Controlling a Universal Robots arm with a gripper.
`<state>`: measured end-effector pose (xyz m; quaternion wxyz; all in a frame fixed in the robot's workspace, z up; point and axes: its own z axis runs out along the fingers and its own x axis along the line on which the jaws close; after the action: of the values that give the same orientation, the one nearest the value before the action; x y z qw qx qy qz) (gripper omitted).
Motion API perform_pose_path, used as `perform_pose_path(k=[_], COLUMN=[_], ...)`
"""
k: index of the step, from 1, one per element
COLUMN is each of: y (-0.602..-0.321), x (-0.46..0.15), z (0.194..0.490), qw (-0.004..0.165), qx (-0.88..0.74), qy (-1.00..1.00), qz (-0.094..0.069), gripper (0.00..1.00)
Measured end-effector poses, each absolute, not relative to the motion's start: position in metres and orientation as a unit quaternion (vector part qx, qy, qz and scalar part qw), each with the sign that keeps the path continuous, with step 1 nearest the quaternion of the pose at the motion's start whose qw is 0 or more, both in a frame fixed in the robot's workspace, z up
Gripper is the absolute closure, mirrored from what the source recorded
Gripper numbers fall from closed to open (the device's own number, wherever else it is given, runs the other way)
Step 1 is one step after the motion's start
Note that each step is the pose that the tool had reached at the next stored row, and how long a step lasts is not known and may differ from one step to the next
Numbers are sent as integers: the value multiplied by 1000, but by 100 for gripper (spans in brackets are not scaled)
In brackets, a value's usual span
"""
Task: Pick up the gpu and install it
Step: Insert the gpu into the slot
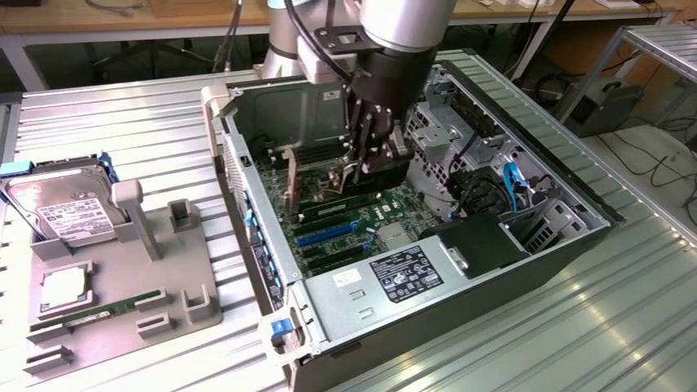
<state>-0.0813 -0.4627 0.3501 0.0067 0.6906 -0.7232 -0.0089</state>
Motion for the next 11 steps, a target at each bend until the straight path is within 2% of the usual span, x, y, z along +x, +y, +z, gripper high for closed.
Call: perform_pose_path(k=[4,7,11], y=[-464,-464,-464], x=[-87,-98,-101], z=[341,305,278], qw=[6,5,5], qx=[691,691,693], qy=[-723,-723,-721], qz=[-9,-9,-9], gripper=[74,74,74])
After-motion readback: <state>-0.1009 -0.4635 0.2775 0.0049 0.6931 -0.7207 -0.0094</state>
